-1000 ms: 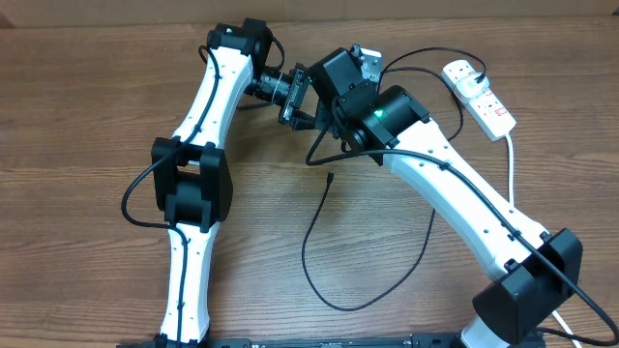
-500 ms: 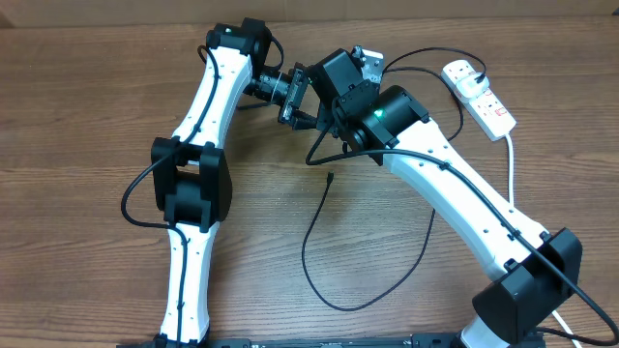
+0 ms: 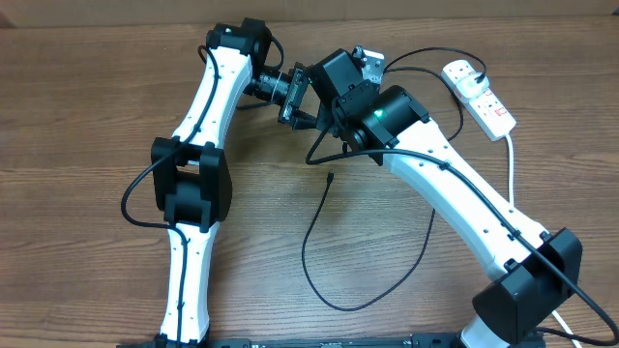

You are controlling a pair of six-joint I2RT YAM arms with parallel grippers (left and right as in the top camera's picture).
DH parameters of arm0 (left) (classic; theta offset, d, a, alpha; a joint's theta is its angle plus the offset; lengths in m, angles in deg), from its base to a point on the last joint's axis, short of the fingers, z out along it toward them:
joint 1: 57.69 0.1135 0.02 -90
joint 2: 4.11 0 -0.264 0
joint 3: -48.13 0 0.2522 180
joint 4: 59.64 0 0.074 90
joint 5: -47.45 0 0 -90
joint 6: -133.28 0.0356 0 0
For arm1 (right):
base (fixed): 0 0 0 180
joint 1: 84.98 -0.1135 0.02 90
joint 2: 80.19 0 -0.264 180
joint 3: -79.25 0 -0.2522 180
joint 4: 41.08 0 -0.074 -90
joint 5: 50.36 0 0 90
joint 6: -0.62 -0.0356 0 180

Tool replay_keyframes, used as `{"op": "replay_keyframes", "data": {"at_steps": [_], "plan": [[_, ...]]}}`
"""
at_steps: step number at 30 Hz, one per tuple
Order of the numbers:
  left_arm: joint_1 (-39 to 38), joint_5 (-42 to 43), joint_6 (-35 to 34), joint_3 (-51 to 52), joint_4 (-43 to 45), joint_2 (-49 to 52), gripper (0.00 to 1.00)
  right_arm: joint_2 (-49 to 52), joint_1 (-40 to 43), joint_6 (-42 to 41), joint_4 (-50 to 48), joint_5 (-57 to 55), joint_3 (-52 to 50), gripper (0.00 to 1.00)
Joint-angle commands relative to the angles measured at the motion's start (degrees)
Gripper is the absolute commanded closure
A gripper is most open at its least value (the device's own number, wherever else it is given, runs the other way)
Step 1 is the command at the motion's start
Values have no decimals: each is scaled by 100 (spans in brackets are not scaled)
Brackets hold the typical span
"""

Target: Plug charger to phone and switch on socket

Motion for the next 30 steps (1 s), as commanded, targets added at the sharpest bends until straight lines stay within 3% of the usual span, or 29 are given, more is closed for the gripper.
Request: {"op": "replay_keyframes", "data": {"at_steps": [1,5,10,18,22,26,30], "plan": [[-35,402,28,-151,7,-35,45,28,-17,-24,-7,-59,96,72],[-35,452,28,-151,4,-35,46,28,-15,-26,-11,-59,96,79],[-37,450,31,-151,7,-35,46,28,-17,-24,-9,-59,96,79],[-35,450,31,-151,7,-35,45,28,-17,-26,9,-57,96,94],[-35,450,31,-151,9,-35,45,28,-17,-26,13,-57,96,96],[-35,435,149,-151,131,-35,40,28,-17,-28,7,-59,98,96],[-4,72,256,-151,485,-35,26,28,-15,-173,4,-68,120,96]]}}
